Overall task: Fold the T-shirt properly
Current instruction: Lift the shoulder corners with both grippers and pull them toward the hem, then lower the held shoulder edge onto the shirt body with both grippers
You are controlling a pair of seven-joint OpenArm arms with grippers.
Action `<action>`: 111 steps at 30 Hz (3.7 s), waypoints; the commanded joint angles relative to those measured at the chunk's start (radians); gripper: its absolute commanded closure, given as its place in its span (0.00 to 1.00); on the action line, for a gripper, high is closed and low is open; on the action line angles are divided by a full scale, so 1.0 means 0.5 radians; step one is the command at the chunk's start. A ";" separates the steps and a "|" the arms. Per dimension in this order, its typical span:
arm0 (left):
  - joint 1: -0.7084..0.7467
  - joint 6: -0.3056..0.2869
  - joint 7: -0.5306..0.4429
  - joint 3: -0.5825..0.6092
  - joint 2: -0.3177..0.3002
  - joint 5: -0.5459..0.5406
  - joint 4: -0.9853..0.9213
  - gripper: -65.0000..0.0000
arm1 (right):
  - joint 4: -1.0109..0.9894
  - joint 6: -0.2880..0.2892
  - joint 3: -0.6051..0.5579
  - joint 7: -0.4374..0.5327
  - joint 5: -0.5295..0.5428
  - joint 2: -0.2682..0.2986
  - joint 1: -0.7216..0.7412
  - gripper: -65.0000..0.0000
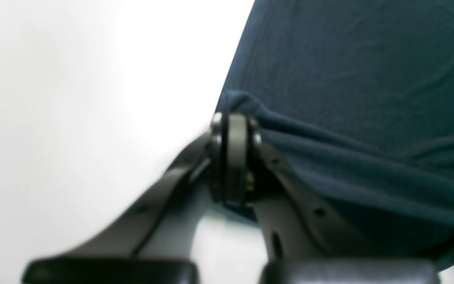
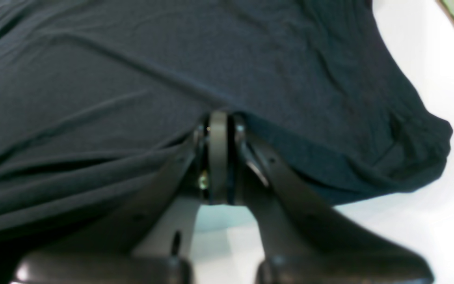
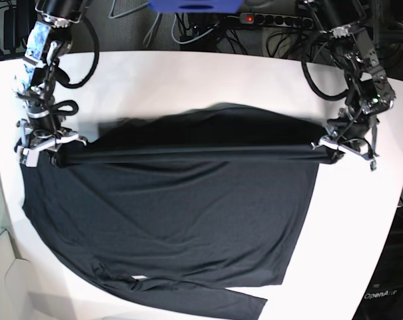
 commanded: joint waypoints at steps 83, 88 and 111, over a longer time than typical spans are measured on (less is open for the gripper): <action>-0.287 0.542 0.435 0.488 -0.147 -0.027 -0.028 0.14 | -0.004 0.004 -0.002 0.061 0.011 0.066 -0.038 0.51; -0.085 0.532 0.414 0.488 -0.153 -0.027 -0.034 0.24 | -0.001 0.004 0.075 0.070 0.014 0.069 -0.087 0.50; 0.167 0.529 0.411 0.488 -0.162 -0.012 -0.145 0.27 | -0.017 0.004 0.139 0.073 0.017 0.069 -0.170 0.51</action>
